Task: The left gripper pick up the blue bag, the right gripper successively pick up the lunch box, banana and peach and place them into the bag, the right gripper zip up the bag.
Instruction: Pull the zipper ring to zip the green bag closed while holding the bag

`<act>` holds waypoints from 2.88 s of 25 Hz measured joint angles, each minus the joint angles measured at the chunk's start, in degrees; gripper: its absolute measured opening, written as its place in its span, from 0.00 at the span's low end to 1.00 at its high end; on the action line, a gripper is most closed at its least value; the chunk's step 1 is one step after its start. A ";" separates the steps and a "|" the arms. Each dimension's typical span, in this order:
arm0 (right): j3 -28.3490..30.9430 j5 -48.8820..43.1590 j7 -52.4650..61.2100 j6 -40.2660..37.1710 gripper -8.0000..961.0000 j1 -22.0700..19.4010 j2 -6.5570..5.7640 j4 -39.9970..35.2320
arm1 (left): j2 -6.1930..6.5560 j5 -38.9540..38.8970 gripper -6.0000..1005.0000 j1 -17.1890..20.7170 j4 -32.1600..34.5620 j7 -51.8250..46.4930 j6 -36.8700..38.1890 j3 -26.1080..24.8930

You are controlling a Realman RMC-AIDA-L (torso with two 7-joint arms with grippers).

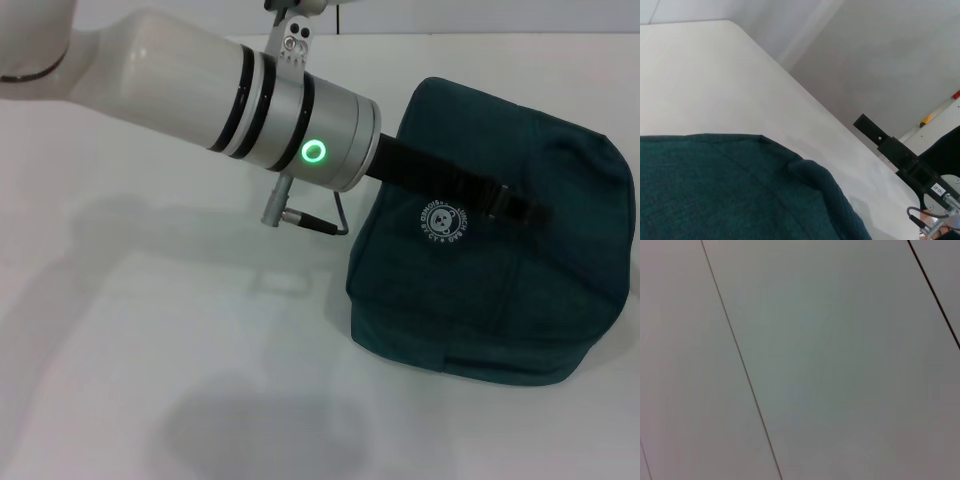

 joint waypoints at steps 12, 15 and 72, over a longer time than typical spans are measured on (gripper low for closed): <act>-0.07 -0.09 0.05 -0.03 0.82 -0.03 0.26 0.00 | 0.07 -3.87 0.13 1.54 0.49 2.45 2.42 -2.18; -0.07 -0.08 0.04 -0.22 0.82 0.04 0.31 0.00 | 0.07 -4.36 0.12 1.65 0.55 2.76 4.56 -4.47; -1.23 -0.78 0.13 -0.02 0.82 2.90 0.47 -0.08 | -0.16 -2.01 0.84 -1.06 -9.03 7.24 8.24 -12.39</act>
